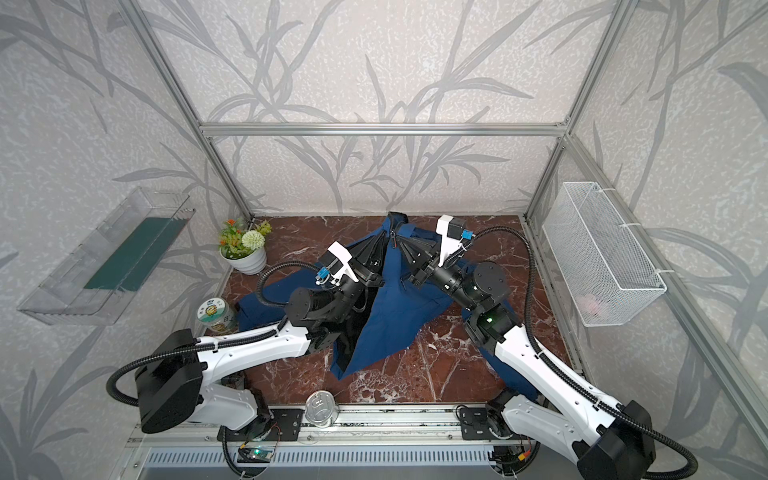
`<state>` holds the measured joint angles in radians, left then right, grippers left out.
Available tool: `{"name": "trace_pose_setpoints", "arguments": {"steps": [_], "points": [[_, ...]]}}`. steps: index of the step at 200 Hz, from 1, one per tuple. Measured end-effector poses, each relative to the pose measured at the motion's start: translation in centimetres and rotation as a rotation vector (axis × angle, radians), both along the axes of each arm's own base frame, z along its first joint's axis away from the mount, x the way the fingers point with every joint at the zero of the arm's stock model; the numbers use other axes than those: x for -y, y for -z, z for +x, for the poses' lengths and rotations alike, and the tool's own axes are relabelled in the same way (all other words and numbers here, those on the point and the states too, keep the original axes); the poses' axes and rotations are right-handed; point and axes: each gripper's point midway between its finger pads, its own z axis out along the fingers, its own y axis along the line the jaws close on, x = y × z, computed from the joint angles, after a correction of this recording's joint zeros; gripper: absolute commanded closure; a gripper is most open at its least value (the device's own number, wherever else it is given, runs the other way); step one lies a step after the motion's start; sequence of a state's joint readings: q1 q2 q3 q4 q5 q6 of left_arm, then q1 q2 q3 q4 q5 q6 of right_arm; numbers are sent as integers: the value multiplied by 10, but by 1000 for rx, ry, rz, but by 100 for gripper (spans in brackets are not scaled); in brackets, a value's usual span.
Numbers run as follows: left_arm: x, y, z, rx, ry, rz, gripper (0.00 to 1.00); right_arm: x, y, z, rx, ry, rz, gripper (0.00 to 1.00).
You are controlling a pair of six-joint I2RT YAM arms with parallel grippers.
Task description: Zip up the jacket
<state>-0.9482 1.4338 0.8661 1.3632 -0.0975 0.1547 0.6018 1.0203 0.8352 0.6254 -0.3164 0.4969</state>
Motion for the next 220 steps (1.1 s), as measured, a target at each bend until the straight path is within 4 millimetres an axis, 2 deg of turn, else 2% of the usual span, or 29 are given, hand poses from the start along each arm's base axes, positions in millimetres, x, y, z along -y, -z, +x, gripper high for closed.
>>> {"name": "trace_pose_setpoints", "arguments": {"steps": [106,158,220], "points": [[1,0,-1,19,-11,20,100,2,-1,3,-27,7,26,100],[1,10,0,2,-15,36,100,-2,4,17,-52,-10,11,100],[-4,11,6,10,-52,46,100,2,1,6,-75,-36,15,100]]}}
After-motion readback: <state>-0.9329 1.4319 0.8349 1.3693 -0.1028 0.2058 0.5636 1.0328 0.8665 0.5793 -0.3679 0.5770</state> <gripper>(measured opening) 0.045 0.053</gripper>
